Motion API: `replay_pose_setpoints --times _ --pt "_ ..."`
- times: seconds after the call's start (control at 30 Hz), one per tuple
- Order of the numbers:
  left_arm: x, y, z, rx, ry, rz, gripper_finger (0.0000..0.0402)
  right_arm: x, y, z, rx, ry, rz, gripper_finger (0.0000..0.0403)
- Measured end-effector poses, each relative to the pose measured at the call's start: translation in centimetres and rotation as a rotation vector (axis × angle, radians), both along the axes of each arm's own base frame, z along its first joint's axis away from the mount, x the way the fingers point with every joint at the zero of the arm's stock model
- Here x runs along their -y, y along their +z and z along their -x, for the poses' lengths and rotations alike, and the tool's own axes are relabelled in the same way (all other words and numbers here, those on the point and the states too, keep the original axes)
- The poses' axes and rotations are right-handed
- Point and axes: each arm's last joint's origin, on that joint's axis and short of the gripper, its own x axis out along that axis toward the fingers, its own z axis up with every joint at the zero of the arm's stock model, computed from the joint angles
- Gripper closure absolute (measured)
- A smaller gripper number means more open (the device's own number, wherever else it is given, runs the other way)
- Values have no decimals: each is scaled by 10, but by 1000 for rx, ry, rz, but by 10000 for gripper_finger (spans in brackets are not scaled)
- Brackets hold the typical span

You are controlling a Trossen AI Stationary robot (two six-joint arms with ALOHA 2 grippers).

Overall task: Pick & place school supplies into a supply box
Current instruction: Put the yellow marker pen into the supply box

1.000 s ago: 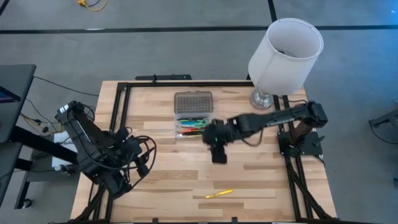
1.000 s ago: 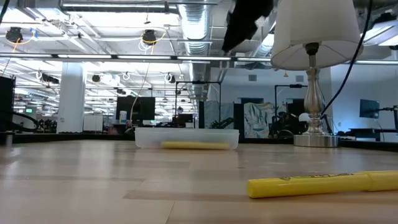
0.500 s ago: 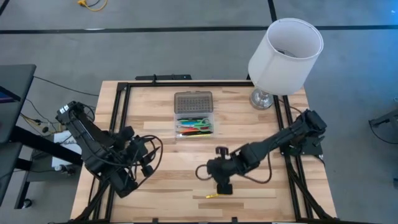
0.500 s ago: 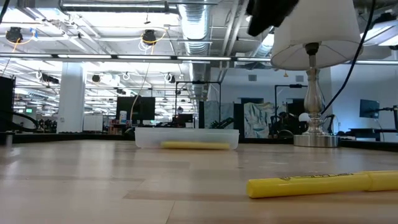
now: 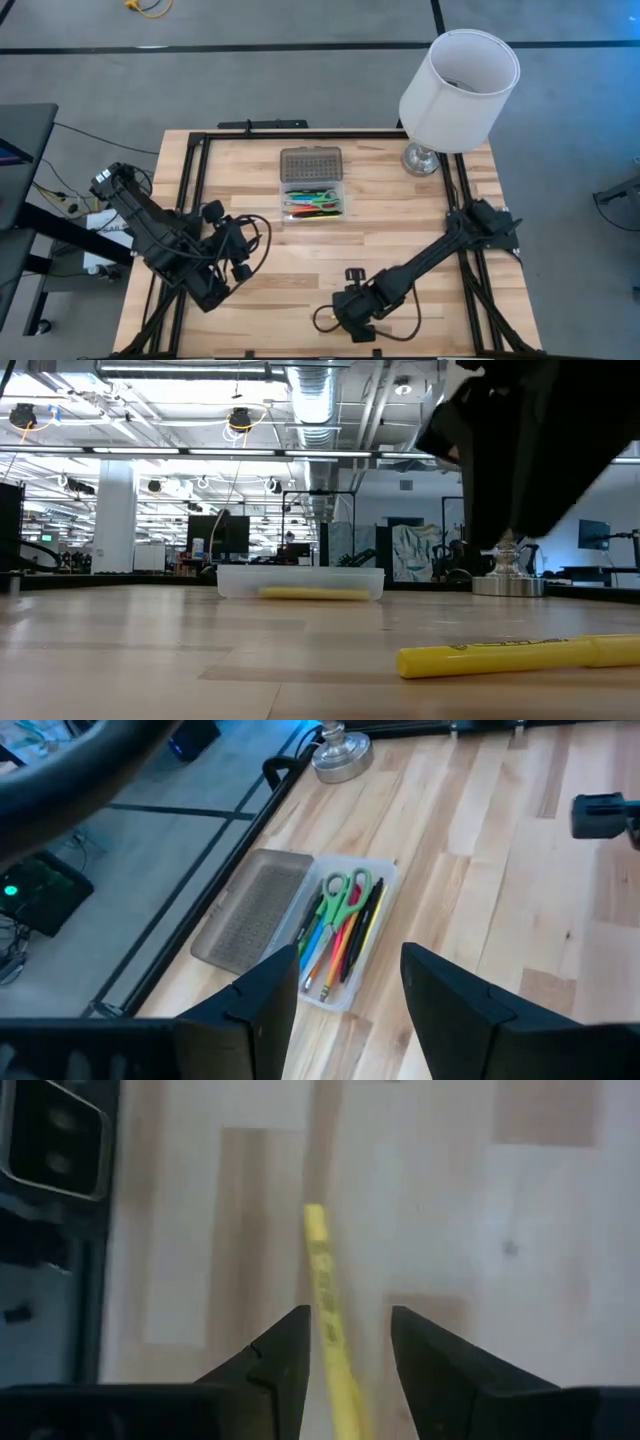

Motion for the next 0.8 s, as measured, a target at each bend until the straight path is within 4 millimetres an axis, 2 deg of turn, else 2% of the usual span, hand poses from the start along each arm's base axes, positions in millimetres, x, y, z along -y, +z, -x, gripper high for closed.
replay_pose_setpoints --times 0.13,0.37,0.8 --pt "0 0 0 -9 -4 -3 228 -3 -10 -3 -20 -4 -21 270" --pt "-1 0 0 -18 -6 -5 228 -4 -10 -2 -19 0 -17 271" --pt "-1 0 0 -21 -7 -13 228 -11 -32 18 -77 16 -16 276"
